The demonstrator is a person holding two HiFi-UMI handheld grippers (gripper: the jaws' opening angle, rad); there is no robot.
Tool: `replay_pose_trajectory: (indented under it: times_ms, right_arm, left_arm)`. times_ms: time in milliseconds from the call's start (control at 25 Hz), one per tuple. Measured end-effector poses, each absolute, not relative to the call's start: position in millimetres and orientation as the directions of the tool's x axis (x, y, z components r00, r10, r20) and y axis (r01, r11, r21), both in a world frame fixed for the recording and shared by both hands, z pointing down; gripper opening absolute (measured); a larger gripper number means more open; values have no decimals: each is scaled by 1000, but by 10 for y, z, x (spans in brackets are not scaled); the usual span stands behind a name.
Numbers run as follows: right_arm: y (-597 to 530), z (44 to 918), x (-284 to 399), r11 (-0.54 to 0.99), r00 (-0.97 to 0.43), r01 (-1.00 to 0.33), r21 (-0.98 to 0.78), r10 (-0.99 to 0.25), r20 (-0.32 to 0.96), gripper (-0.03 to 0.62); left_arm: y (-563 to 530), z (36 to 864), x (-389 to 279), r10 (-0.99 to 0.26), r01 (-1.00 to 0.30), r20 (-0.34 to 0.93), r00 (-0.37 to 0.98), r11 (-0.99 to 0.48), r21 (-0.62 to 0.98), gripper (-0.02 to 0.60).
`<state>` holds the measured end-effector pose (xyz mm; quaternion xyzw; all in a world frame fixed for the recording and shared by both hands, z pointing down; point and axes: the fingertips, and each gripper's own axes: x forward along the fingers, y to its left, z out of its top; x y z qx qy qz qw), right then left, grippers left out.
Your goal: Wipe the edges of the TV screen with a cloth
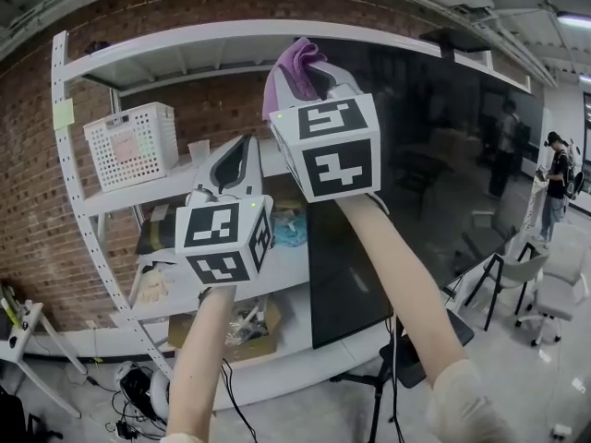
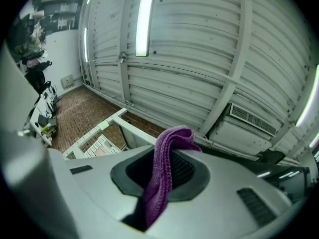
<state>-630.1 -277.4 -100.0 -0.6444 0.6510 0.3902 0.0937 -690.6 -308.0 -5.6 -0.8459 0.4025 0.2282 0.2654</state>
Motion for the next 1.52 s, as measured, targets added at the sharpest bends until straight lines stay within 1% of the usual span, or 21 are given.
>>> replay_pose_trajectory:
  times_ms: [120, 600, 680, 800, 920, 1040, 1120, 1200, 1280, 1360, 1520]
  right_arm:
    - [-2782, -1083, -6312, -134, -163, -907, 400, -763, -625, 63]
    - [-2675, -1346, -6292, -111, -208, -901, 419, -737, -643, 61]
    - [-2553, -1443, -6293, -159, -211, -884, 440, -704, -678, 61]
    - [-2355, -1631, -6217, -278, -200, -830, 483, -659, -725, 61]
    - [-2218, -1804, -6083, -397, -191, -754, 524, -630, -753, 61]
    - [-2141, -1917, -5950, -521, -183, -646, 558, -604, -776, 61]
    - [-2130, -1947, -5912, -604, -188, -535, 590, -596, -780, 61]
    - [-2183, -1907, -5950, -651, -220, -389, 652, -621, -752, 61]
    - [-2309, -1789, -6024, -632, -263, -270, 727, -677, -687, 61]
    - [-2421, -1635, -6104, -590, -291, -188, 785, -730, -618, 61]
    - [-2589, -1462, -6173, -532, -327, -109, 840, -779, -535, 61]
  left_arm:
    - [-3036, -198, -6873, -543, -795, -611, 576, -547, -263, 15]
    - [-2845, -507, -6880, -538, -819, -647, 540, -512, -258, 15]
    - [-2831, -531, -6878, -538, -820, -650, 537, -514, -253, 15]
    - [-2804, -568, -6871, -536, -825, -657, 530, -506, -252, 15]
    - [-2790, -591, -6829, -537, -828, -659, 527, -498, -256, 15]
    - [-2774, -594, -6756, -535, -827, -660, 528, -501, -255, 15]
    - [-2762, -590, -6703, -533, -826, -660, 529, -502, -256, 15]
    - [-2745, -592, -6647, -531, -825, -663, 528, -505, -253, 15]
    - [-2718, -603, -6597, -527, -825, -668, 526, -509, -247, 15]
    - [-2681, -612, -6573, -523, -827, -676, 519, -508, -242, 15]
    - [-2614, -646, -6524, -513, -831, -692, 508, -504, -236, 15]
